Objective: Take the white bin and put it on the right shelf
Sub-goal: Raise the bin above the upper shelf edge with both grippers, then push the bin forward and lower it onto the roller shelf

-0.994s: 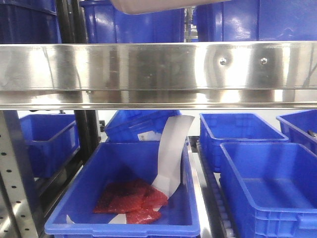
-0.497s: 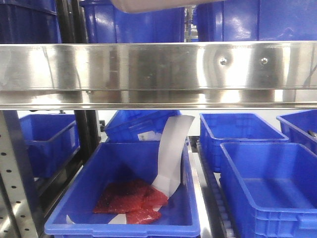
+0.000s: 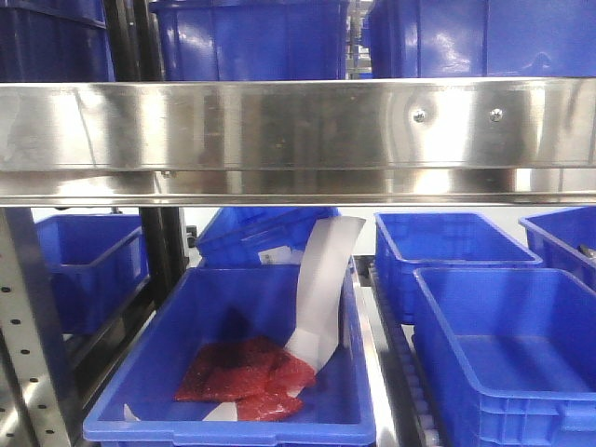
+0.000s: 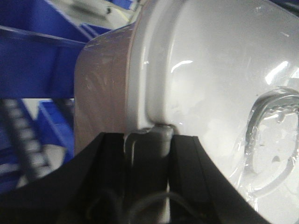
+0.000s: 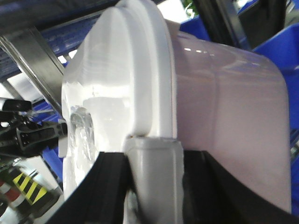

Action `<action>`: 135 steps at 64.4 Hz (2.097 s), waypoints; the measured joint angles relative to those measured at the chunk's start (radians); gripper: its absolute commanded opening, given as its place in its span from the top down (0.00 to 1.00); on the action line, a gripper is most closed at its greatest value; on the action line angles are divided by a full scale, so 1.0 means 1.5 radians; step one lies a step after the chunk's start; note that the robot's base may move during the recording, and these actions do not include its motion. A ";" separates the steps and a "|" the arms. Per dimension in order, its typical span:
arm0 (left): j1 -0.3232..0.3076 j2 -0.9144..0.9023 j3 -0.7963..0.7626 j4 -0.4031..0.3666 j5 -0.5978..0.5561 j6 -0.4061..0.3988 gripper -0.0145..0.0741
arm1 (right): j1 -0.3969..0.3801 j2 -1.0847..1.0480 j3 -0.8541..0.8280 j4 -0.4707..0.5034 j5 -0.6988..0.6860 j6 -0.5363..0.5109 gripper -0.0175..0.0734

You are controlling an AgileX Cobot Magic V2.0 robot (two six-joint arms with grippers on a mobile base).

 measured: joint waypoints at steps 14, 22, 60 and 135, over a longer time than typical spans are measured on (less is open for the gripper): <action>0.020 0.038 -0.002 0.044 -0.020 0.000 0.98 | 0.042 0.093 -0.012 -0.004 -0.030 0.001 0.74; 0.020 0.072 -0.002 0.051 -0.020 0.000 0.98 | 0.044 0.136 -0.012 -0.004 -0.031 0.004 0.74; -0.012 0.094 -0.003 0.129 -0.005 0.011 0.41 | 0.053 0.169 -0.013 -0.030 -0.023 -0.002 0.11; -0.078 -0.008 -0.010 0.472 0.049 -0.132 0.44 | 0.035 0.079 -0.020 -0.342 0.016 0.007 0.11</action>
